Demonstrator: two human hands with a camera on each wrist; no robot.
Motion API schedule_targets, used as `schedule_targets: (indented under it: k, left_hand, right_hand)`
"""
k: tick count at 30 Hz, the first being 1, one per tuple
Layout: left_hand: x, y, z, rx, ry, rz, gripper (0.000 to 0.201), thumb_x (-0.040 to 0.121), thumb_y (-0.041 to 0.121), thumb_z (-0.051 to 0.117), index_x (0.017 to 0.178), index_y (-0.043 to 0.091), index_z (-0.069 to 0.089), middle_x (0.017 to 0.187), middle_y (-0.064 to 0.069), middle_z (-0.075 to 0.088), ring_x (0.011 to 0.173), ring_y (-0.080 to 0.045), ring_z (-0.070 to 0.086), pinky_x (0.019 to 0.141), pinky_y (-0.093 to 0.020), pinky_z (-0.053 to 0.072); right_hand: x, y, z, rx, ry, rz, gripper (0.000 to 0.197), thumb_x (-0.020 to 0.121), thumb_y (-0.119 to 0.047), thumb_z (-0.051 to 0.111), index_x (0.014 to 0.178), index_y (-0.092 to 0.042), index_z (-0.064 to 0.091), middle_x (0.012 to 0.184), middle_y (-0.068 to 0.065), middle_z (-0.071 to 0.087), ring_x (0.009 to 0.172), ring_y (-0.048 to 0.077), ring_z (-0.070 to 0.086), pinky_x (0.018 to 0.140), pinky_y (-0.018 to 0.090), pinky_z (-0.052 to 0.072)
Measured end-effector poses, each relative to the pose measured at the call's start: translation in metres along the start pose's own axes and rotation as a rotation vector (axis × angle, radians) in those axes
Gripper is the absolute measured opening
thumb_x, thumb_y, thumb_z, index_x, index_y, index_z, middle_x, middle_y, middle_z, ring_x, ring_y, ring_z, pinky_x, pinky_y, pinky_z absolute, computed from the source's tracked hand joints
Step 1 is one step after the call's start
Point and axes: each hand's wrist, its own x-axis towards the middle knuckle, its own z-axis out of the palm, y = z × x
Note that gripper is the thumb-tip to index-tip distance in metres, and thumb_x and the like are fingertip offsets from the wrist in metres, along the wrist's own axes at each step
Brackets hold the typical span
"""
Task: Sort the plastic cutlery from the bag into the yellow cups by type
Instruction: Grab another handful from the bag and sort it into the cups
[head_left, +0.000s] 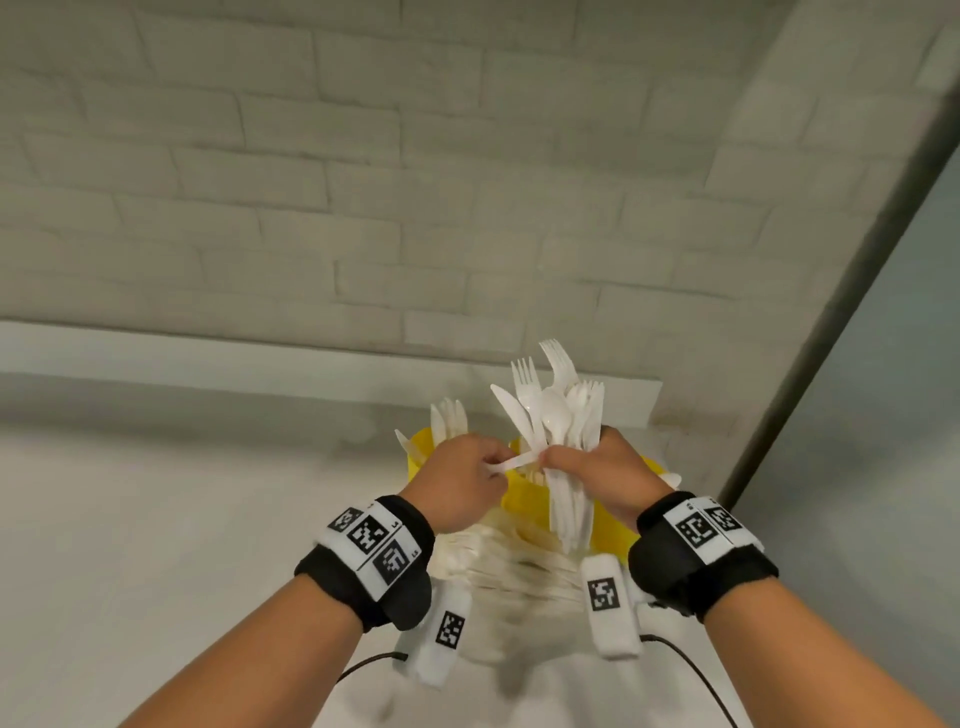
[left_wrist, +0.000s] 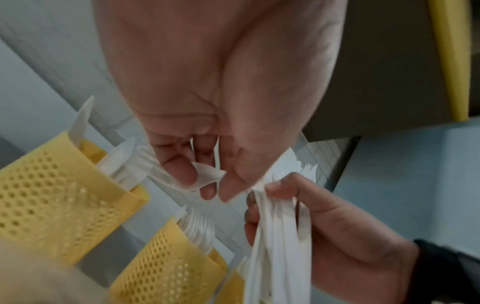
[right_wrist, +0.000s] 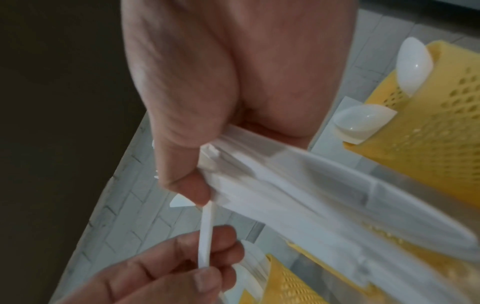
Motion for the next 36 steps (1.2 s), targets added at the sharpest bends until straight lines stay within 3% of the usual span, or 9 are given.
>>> schedule_targets:
  k: [4,9,14,17,21,23,27,33,36]
  left_hand:
    - [0.001,-0.008,-0.007,0.145,0.034,0.055,0.017,0.091,0.013,0.057,0.096,0.014,0.073,0.081,0.003,0.063,0.076,-0.015,0.056,0.059,-0.017,0.038]
    - [0.003,-0.023,-0.022,0.176,0.034,-0.035,0.017,0.088,0.026,0.066,0.100,0.016,0.073,0.083,-0.009,0.071,0.080,-0.026,0.065,0.072,-0.034,0.049]
    - [0.000,-0.020,-0.019,-0.076,0.086,0.037,0.053,0.088,0.020,0.066,0.129,0.038,0.037,0.068,-0.017,0.066,0.049,-0.009,0.048,0.054,-0.016,0.040]
    - [0.000,-0.004,-0.011,-0.285,0.147,0.060,0.011,0.096,0.023,0.055,0.105,0.026,0.062,0.078,-0.001,0.074,0.063,-0.004,0.060,0.065,-0.022,0.047]
    - [0.006,0.012,-0.008,-0.672,0.166,-0.026,0.030,0.101,0.016,0.038,0.097,0.015,0.068,0.101,-0.010,0.074,0.090,-0.016,0.072,0.077,-0.031,0.052]
    - [0.009,0.018,-0.009,-0.750,0.173,0.026,0.019,0.097,0.008,0.048,0.101,0.011,0.066,0.102,-0.012,0.074,0.092,-0.019,0.071,0.074,-0.027,0.052]
    - [0.024,0.026,-0.005,-0.678,0.288,0.102,0.016,0.084,0.012,0.072,0.095,0.000,0.069,0.073,-0.008,0.064,0.065,-0.011,0.057,0.064,-0.019,0.047]
    - [0.042,0.034,-0.005,-0.446,0.357,0.102,0.037,0.090,0.034,0.066,0.067,0.004,0.064,0.056,0.005,0.039,0.049,-0.008,0.036,0.056,-0.024,0.032]
    - [0.050,0.035,-0.004,-0.354,0.346,0.095,0.036,0.091,0.032,0.064,0.074,0.001,0.066,0.048,0.010,0.037,0.041,-0.005,0.035,0.052,-0.023,0.030]
  right_hand:
    - [-0.003,0.001,-0.001,0.001,0.020,-0.001,0.016,0.078,-0.008,0.071,0.093,-0.012,0.071,0.096,0.012,0.074,0.093,0.027,0.069,0.087,0.040,0.053]
    - [-0.002,-0.001,-0.005,0.071,0.073,-0.002,0.014,0.080,-0.005,0.068,0.089,-0.016,0.068,0.093,0.009,0.073,0.089,0.025,0.068,0.082,0.036,0.054]
    - [0.004,-0.005,-0.003,0.128,0.114,-0.013,0.013,0.080,-0.008,0.069,0.087,-0.019,0.067,0.090,0.005,0.072,0.087,0.023,0.068,0.082,0.036,0.054]
    - [0.005,-0.007,-0.001,0.163,0.119,-0.012,0.013,0.079,-0.009,0.069,0.090,-0.018,0.068,0.089,0.004,0.071,0.087,0.022,0.067,0.081,0.036,0.053]
    - [0.000,-0.008,-0.005,0.176,0.134,-0.003,0.014,0.080,-0.010,0.069,0.092,-0.016,0.068,0.091,0.006,0.072,0.087,0.023,0.067,0.082,0.039,0.053]
    - [-0.004,-0.006,-0.009,0.204,0.134,0.002,0.013,0.081,-0.009,0.068,0.091,-0.016,0.068,0.089,0.006,0.072,0.085,0.022,0.067,0.081,0.037,0.052]
    - [-0.011,-0.003,-0.014,0.197,0.120,0.014,0.014,0.077,-0.009,0.069,0.091,-0.011,0.071,0.094,0.015,0.073,0.091,0.030,0.068,0.086,0.045,0.053]
    - [-0.017,-0.001,-0.019,0.137,0.081,0.021,0.021,0.069,-0.015,0.069,0.085,-0.001,0.071,0.085,0.021,0.071,0.082,0.032,0.066,0.086,0.051,0.052]
    - [-0.015,0.002,-0.020,0.145,0.096,0.019,0.012,0.077,-0.003,0.065,0.087,-0.001,0.070,0.081,0.015,0.068,0.080,0.028,0.064,0.082,0.044,0.053]
